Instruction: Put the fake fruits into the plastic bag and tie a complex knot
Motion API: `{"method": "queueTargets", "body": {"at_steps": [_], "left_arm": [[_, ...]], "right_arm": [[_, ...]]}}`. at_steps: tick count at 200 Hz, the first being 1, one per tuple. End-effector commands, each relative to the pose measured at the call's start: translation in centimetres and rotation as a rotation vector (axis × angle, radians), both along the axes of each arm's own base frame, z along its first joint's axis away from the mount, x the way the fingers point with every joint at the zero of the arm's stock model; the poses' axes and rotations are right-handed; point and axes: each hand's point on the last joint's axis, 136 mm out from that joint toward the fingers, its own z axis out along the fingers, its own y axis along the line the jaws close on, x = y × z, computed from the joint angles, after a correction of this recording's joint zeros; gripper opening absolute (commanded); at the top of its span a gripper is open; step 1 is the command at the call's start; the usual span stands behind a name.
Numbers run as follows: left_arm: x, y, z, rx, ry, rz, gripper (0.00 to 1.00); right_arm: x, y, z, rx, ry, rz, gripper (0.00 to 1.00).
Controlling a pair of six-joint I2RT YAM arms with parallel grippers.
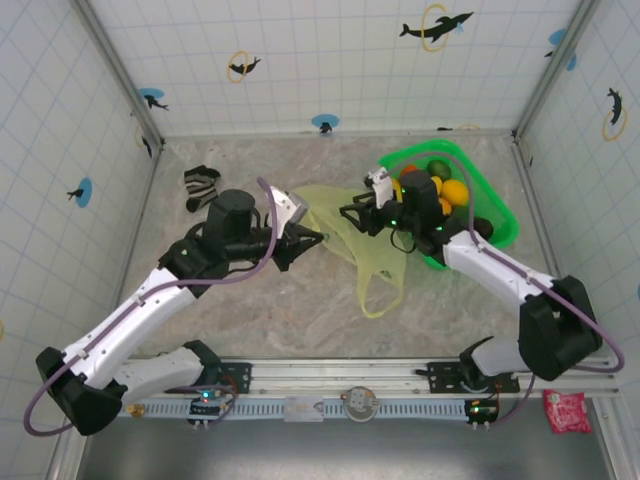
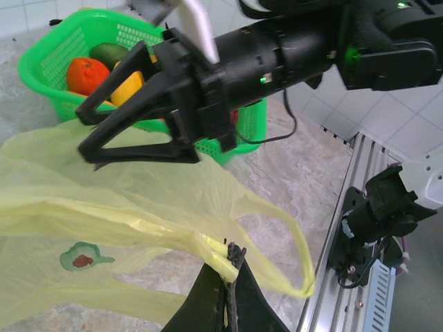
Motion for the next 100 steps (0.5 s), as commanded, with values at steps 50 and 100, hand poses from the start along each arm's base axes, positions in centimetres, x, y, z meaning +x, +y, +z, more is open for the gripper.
{"method": "queueTargets", "body": {"at_steps": [50, 100], "left_arm": [[0.4, -0.1, 0.9, -0.016, -0.020, 0.017, 0.00], [0.4, 0.2, 0.4, -0.016, -0.028, 0.029, 0.00]], "right_arm": [[4.7, -10.3, -0.6, -0.039, 0.039, -0.541, 0.50], [7.0, -19.7, -8.4, -0.276, 0.422, -0.920, 0.63]]}}
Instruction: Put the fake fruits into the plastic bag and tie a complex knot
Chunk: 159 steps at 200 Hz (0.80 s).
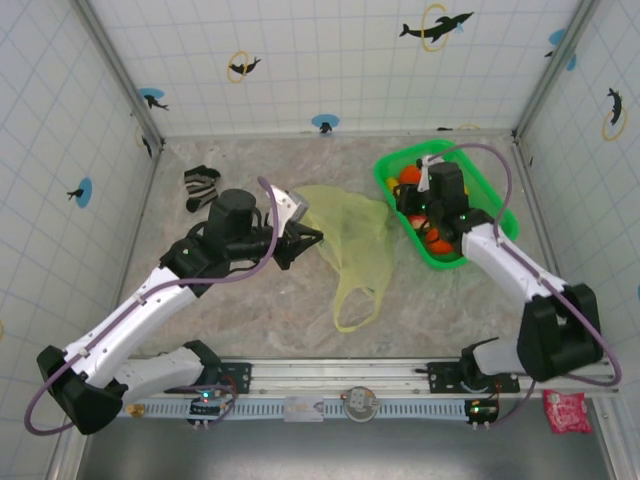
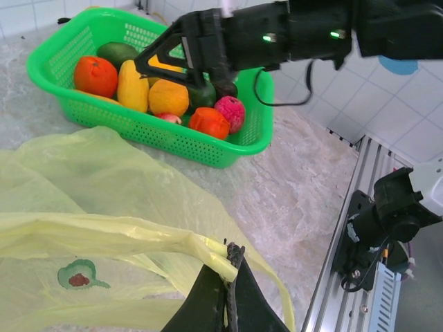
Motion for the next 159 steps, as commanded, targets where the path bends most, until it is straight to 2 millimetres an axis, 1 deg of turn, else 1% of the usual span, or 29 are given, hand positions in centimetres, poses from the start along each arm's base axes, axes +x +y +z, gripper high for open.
{"method": "queueTargets", "body": {"at_steps": [1, 7, 29, 45, 51, 55, 80, 115, 135, 159], "left_arm": [[-0.1, 0.1, 0.4, -0.017, -0.025, 0.008, 0.00], [-0.1, 0.2, 0.4, -0.019, -0.027, 0.010, 0.00], [-0.2, 0.3, 0.2, -0.019, -0.029, 0.010, 0.00], [-0.3, 0.4, 0.2, -0.018, -0.031, 0.013, 0.00], [-0.3, 0.5, 0.2, -0.018, -0.035, 0.013, 0.00], [-0.3, 0.5, 0.2, -0.018, -0.035, 0.014, 0.00], [-0.4, 0.5, 0.2, -0.020, -0.036, 0.010, 0.00], [-0.5, 0.6, 0.4, -0.024, -0.041, 0.009, 0.00], [-0.5, 0.6, 0.4, -0.026, -0.043, 0.010, 0.00], [-0.3, 0.6, 0.4, -0.023, -0.044, 0.017, 0.00]], "right_arm": [[-0.8, -5.7, -4.2, -0.076, 0.222, -0.239, 0.63], [-1.0, -6.3, -4.8, -0.072, 0.241, -0.268, 0.65], [-2.4, -7.6, -6.5, -0.068, 0.296, -0.348, 0.67], [-3.4, -8.2, -7.3, -0.080, 0.333, -0.365, 0.69], [-3.8, -8.5, -7.5, -0.095, 0.344, -0.372, 0.75], [-4.0, -8.7, -7.6, -0.107, 0.350, -0.380, 0.78], [-4.9, -9.5, -8.6, -0.160, 0.380, -0.378, 0.81], [-5.6, -9.6, -10.8, -0.171, 0.434, -0.368, 0.80], [-5.9, -10.0, -12.5, -0.189, 0.487, -0.388, 0.80], [-5.7, -9.5, -14.0, -0.150, 0.520, -0.384, 0.81]]}}
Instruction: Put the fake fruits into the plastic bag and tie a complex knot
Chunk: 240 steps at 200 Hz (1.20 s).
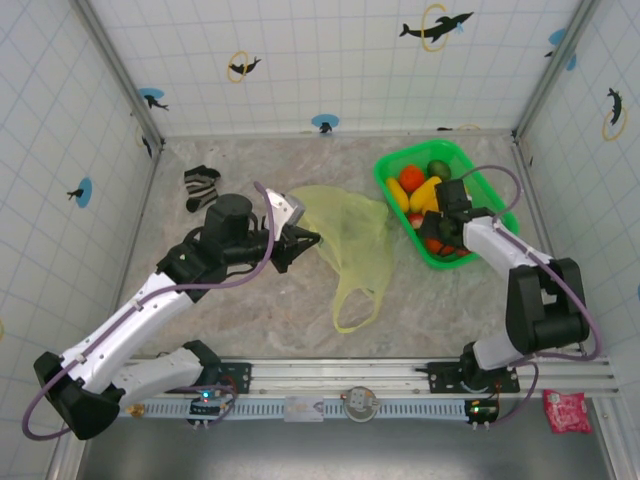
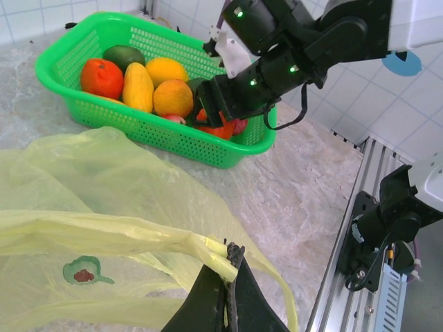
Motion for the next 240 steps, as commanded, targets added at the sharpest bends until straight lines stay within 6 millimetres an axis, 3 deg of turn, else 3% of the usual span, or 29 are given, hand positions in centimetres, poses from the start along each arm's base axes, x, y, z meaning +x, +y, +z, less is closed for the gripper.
{"method": "queueTargets", "body": {"at_steps": [1, 43, 72, 82, 109, 147, 177, 215, 240], "left_arm": [[0.0, 0.0, 0.6, -0.017, -0.027, 0.004, 0.00], [0.0, 0.2, 0.8, -0.019, -0.038, 0.010, 0.00], [0.2, 0.3, 0.8, -0.016, -0.045, 0.019, 0.00], [0.2, 0.5, -0.2, 0.001, -0.032, 0.027, 0.00], [0.4, 0.6, -0.5, 0.008, -0.033, 0.039, 0.00], [0.6, 0.8, -0.6, 0.010, -0.043, 0.058, 0.00], [0.7, 1.3, -1.2, 0.019, -0.038, 0.085, 0.00], [0.7, 1.8, -1.6, 0.014, -0.049, 0.112, 0.00], [0.5, 2.1, -2.0, 0.011, -0.054, 0.119, 0.00]], "right_arm": [[-0.7, -0.1, -2.3, 0.018, 0.057, -0.027, 0.81], [0.3, -0.6, -2.7, 0.021, 0.046, -0.062, 0.74], [0.3, -0.6, -1.4, 0.044, -0.001, -0.074, 0.66], [0.3, -0.7, -0.5, 0.047, -0.033, -0.076, 0.65], [0.5, -0.9, 2.8, 0.061, -0.134, -0.080, 0.63], [1.3, 0.5, 9.3, 0.139, -0.342, 0.003, 0.59], [0.7, 6.6, 14.0, 0.359, -0.499, 0.235, 0.52], [-3.2, 19.5, 16.7, 0.636, -0.504, 0.633, 0.51], [-6.5, 26.3, 17.8, 0.773, -0.478, 0.836, 0.51]]}}
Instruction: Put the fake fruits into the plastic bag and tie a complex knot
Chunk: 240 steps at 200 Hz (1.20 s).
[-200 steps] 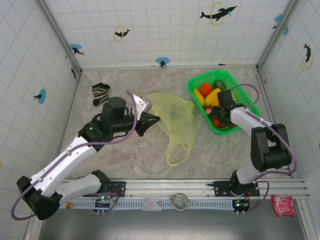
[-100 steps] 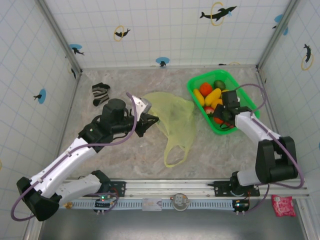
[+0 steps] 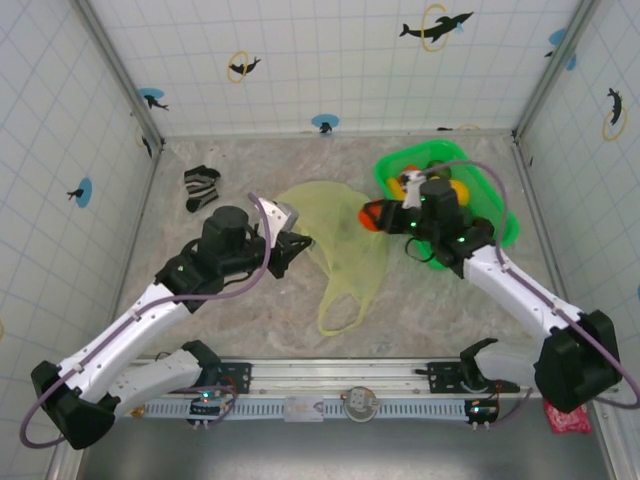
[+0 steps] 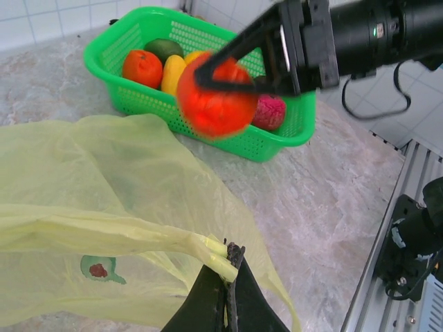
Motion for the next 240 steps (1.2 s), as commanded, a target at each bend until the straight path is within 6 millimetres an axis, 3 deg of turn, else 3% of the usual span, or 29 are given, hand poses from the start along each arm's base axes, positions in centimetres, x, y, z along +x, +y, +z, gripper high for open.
{"method": "queueTargets", "body": {"at_steps": [1, 19, 60, 104, 119, 158, 176, 205, 240], "left_arm": [[-0.1, 0.3, 0.1, -0.019, -0.021, 0.017, 0.00], [-0.4, 0.4, -0.2, -0.023, -0.020, 0.010, 0.00], [-0.8, 0.3, -0.2, -0.034, -0.016, -0.010, 0.00], [-1.1, -0.1, 1.3, -0.069, -0.038, -0.034, 0.00], [-1.3, -0.2, 2.0, -0.085, -0.045, -0.049, 0.00], [-2.5, -0.4, 4.5, -0.148, -0.083, -0.104, 0.00], [-2.9, -0.3, 5.6, -0.169, -0.104, -0.120, 0.00], [-3.3, 0.2, 6.9, -0.188, -0.142, -0.115, 0.00], [-3.1, 0.7, 7.0, -0.168, -0.172, -0.092, 0.00]], "right_arm": [[-2.9, 6.5, 2.9, 0.154, -0.053, 0.250, 0.51], [-3.8, 9.4, 3.2, 0.175, -0.055, 0.317, 0.51], [-3.7, 13.7, 2.5, 0.186, -0.036, 0.380, 0.49], [-2.6, 16.1, -0.3, 0.133, 0.003, 0.369, 0.48], [-1.4, 16.2, -1.0, 0.070, -0.030, 0.309, 0.50], [1.3, 15.5, -3.0, -0.218, -0.180, 0.121, 0.54], [2.5, 14.1, -3.9, -0.341, -0.217, 0.025, 0.54], [4.2, 11.2, -3.5, -0.456, -0.280, -0.114, 0.55], [5.8, 8.0, -2.3, -0.563, -0.346, -0.234, 0.56]]}}
